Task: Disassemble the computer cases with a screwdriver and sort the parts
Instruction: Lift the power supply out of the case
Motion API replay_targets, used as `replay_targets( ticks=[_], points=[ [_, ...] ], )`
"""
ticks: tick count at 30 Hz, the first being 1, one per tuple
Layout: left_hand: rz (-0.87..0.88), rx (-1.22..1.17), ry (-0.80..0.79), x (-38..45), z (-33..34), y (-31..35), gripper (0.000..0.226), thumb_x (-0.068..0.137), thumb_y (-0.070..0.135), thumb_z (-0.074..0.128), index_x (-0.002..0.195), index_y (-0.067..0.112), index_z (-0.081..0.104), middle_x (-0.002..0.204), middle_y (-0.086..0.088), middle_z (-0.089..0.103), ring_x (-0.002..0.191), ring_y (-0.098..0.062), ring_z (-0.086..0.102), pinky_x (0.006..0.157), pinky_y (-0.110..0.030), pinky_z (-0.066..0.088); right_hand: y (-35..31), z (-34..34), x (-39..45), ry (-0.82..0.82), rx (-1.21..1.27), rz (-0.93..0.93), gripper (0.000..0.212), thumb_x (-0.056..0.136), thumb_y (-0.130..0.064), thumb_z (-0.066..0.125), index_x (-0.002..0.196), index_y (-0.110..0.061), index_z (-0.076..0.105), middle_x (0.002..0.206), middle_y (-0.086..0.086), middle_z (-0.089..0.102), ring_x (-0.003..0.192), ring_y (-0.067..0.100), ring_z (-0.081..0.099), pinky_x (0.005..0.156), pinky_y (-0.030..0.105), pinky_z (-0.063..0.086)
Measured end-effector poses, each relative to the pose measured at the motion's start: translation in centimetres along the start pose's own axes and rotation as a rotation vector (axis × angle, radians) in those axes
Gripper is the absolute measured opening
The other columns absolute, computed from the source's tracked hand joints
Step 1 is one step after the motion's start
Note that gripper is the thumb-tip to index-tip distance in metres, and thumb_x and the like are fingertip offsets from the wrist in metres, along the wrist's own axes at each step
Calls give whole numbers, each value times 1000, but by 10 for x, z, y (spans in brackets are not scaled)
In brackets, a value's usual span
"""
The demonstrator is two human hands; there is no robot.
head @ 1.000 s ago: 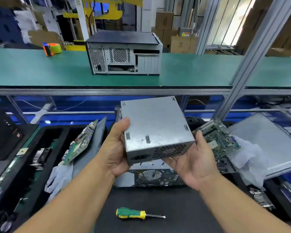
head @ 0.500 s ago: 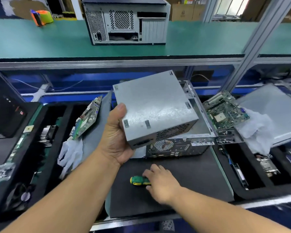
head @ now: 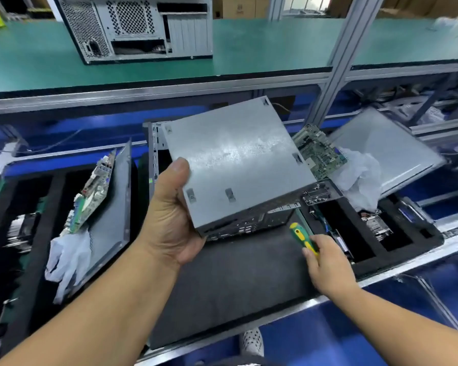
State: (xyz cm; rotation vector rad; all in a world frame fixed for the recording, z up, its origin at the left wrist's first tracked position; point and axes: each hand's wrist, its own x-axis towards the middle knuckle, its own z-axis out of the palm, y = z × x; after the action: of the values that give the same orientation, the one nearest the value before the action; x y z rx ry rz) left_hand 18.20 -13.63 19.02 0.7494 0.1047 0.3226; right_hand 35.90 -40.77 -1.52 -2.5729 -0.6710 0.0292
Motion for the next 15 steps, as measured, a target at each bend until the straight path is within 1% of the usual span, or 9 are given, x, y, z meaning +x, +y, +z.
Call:
replay_targets(
  ticks=[3,4,6,7,9,12,15],
  points=[
    [-36,-23,0,9,8,-8,49,90,49,46,122,26,75,125,-8,72,114,-36,70,71,-45,63,6,-1,18,96,176,359,23,96,-27,66,112,-10,64,99,11,68,96,35,64,80,37,45],
    [-39,-27,4,12,10,-10,50,93,49,42,124,26,74,126,-8,72,115,-36,69,73,-48,63,4,1,29,91,207,425,25,96,-28,67,111,-9,64,100,13,69,98,37,64,80,37,44],
    [-41,-31,8,17,14,-15,50,94,48,41,128,25,70,128,-8,71,118,-37,68,82,-52,62,-2,7,50,33,217,460,25,95,-32,68,107,-10,64,101,13,71,100,37,65,80,36,43],
    [-46,-24,10,20,15,-18,50,93,49,43,129,25,69,128,-8,70,117,-36,68,84,-52,61,-3,9,61,-9,201,463,25,95,-33,68,106,-11,64,103,13,71,102,36,65,80,35,43],
    [-56,8,26,24,15,-22,49,92,51,46,126,26,72,126,-7,72,113,-35,70,81,-51,61,-5,15,78,-92,139,477,27,95,-35,68,108,-12,62,108,14,70,106,36,64,82,35,45],
    [-66,53,17,28,14,-26,49,90,53,50,124,29,73,124,-5,73,111,-33,71,81,-51,59,-7,21,87,-166,20,482,37,94,-41,67,118,-14,60,118,15,65,111,37,62,87,36,47],
    [-71,62,5,29,15,-26,55,81,55,66,129,27,70,126,-6,71,113,-34,70,83,-52,60,-2,22,81,-195,-102,423,44,95,-46,63,127,-18,56,125,15,58,117,38,58,96,41,48]
  ],
)
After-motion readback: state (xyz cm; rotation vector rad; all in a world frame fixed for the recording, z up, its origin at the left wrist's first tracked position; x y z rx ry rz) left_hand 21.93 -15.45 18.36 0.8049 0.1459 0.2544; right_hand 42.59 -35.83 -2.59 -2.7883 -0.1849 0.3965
